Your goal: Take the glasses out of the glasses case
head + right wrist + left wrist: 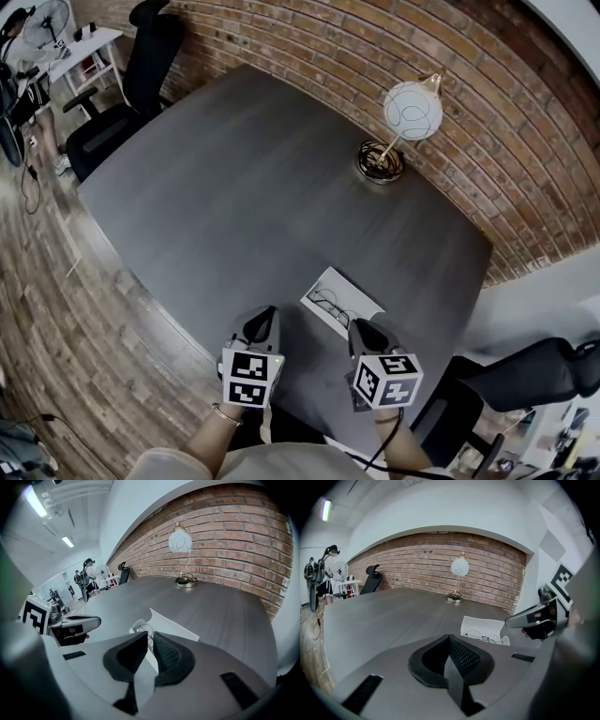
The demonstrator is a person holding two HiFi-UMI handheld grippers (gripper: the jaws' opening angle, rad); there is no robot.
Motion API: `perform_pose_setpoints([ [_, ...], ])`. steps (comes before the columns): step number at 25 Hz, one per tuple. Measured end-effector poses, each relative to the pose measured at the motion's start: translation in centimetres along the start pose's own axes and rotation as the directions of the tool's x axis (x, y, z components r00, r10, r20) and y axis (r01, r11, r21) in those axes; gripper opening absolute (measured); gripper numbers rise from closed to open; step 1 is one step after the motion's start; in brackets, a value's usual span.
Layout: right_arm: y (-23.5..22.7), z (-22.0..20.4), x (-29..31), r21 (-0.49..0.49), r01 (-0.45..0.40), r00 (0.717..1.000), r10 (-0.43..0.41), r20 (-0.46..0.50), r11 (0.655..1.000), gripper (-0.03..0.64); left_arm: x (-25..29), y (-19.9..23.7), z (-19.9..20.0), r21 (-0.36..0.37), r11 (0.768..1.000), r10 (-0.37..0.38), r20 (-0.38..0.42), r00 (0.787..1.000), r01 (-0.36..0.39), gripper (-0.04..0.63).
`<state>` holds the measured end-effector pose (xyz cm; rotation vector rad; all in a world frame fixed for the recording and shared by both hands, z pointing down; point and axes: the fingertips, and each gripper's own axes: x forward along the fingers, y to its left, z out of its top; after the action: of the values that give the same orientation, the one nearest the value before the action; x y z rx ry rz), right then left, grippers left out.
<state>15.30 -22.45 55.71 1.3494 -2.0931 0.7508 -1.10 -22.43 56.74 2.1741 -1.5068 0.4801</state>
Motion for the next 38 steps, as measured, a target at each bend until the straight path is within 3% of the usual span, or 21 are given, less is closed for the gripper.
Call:
perform_pose_setpoints([
  [9,-0.1,-0.2,0.6,-0.059,-0.025,0.999,0.022,-0.046,0.998,0.043,-0.6,1.1,-0.8,-0.031,0.999,0.028,0.0,1.0,-0.028,0.018],
  [11,-0.2,-0.4,0.9,-0.071,-0.031,0.998,0.027,-0.058,0.997,0.098,-0.6,1.3,-0.8,-0.032,0.999,0.035,0.003,0.999,-0.035,0.018],
  [16,0.0,-1.0,1.8,-0.135,-0.063,0.995,0.051,-0.09,0.989,0.1,-0.8,1.7,-1.0,-0.037,0.998,0.049,0.004,0.999,-0.049,0.018],
  [26,0.4,-1.0,3.4,-0.318,-0.169,0.974,0.108,-0.2,0.933,0.098,-1.3,1.9,-1.4,-0.031,0.998,0.06,-0.005,0.998,-0.061,0.018],
  [38,0.4,-1.5,5.4,-0.402,-0.25,0.942,0.126,-0.31,0.881,0.098,-1.0,1.9,-1.7,-0.029,0.998,0.053,-0.022,0.998,-0.053,0.018],
])
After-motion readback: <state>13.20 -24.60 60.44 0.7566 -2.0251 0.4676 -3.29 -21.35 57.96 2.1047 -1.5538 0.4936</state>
